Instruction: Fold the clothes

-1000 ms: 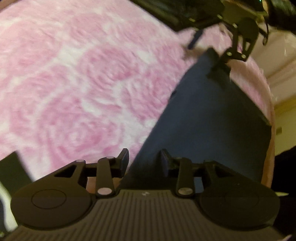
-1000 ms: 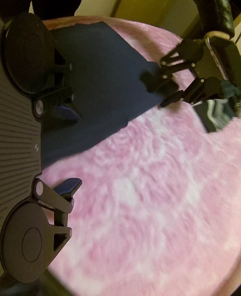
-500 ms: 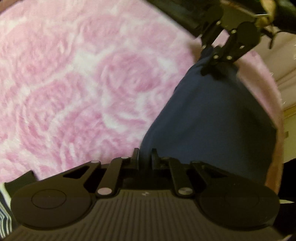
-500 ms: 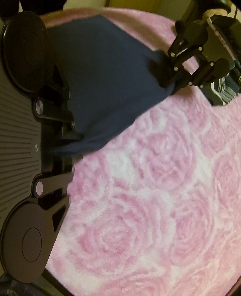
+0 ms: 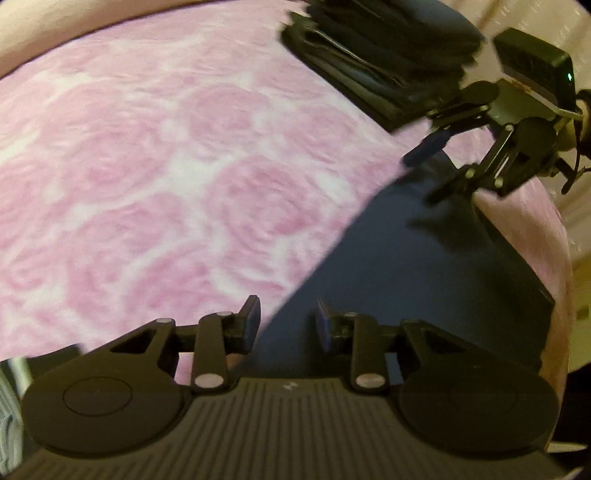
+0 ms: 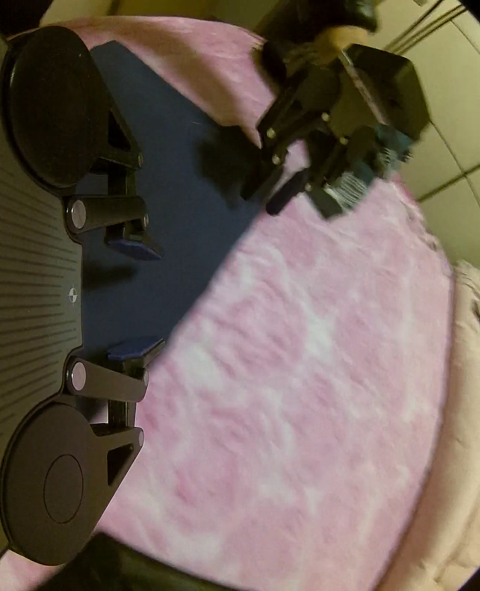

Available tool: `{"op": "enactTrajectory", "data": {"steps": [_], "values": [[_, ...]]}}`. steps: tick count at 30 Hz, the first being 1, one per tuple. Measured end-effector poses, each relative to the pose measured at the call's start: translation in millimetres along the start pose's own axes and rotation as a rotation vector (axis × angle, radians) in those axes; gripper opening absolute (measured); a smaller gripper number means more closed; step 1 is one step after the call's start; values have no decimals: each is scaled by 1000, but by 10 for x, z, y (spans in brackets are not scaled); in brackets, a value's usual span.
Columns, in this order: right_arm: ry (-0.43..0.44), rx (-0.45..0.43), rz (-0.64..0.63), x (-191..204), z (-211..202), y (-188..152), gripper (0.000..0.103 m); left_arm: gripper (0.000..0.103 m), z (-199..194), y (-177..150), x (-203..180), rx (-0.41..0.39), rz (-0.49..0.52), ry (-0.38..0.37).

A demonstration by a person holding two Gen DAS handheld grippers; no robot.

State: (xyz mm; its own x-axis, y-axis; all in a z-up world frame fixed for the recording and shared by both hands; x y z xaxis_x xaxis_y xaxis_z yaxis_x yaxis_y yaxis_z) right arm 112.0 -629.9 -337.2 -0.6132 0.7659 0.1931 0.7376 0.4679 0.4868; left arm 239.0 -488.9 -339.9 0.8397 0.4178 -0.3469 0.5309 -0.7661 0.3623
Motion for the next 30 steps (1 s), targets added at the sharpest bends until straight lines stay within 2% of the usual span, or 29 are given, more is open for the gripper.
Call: {"op": "enactTrajectory", "data": {"steps": [1,3,5,7,9,10,12,13,15,17,20,21,22,24,27,30], "values": [[-22,19,3,-58,26,-139,49,25,6,-45,61,8,-5,23],[-56,-21,86,-239,-117,-373,43,23,18,-136,181,24,-16,70],[-145,-34,192,-417,-335,-595,43,24,29,-227,302,41,-27,116],[-248,24,264,-502,-489,-841,44,26,38,-319,423,57,-38,163],[-306,78,295,-461,-617,-1023,44,24,-48,-409,530,57,-62,215],[-327,89,291,-371,-686,-1069,44,24,-100,-452,560,54,-73,233],[-335,56,304,-131,-760,-1079,44,21,-163,-575,546,52,-81,255],[-337,36,313,-7,-792,-1078,47,21,-171,-657,495,55,-78,259],[-313,-12,335,303,-770,-1056,56,21,-186,-821,392,59,-72,265],[-277,-46,354,631,-687,-1045,57,22,-202,-985,289,64,-66,271],[-199,-7,341,1077,-391,-1118,57,25,-225,-1231,135,71,-57,280],[-201,23,320,1194,-286,-1178,62,26,-233,-1313,84,74,-54,283],[-229,47,285,1288,-225,-1246,73,26,-240,-1394,32,76,-51,287],[-297,76,231,1406,-197,-1303,75,28,-256,-1558,-70,81,-44,293],[-374,103,257,1536,-275,-1287,76,30,-279,-1804,-224,88,-35,302],[-391,91,221,1843,-293,-1185,76,31,-407,-1915,-288,85,-28,312]]}}
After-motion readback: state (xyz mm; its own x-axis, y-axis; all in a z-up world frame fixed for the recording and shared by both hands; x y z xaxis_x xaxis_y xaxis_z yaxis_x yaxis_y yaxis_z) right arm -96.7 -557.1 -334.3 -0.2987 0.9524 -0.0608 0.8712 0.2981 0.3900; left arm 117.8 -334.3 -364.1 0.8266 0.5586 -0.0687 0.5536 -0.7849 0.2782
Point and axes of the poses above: each gripper's, at about its wrist camera, not at the fingertips, and z roughly the way its jaws point, x to its left, y to its top, the point moved 5 cm from there along z, roughly the way its jaws point, and after that the axes turned 13 degrees about -z, right-handed, at the moved point
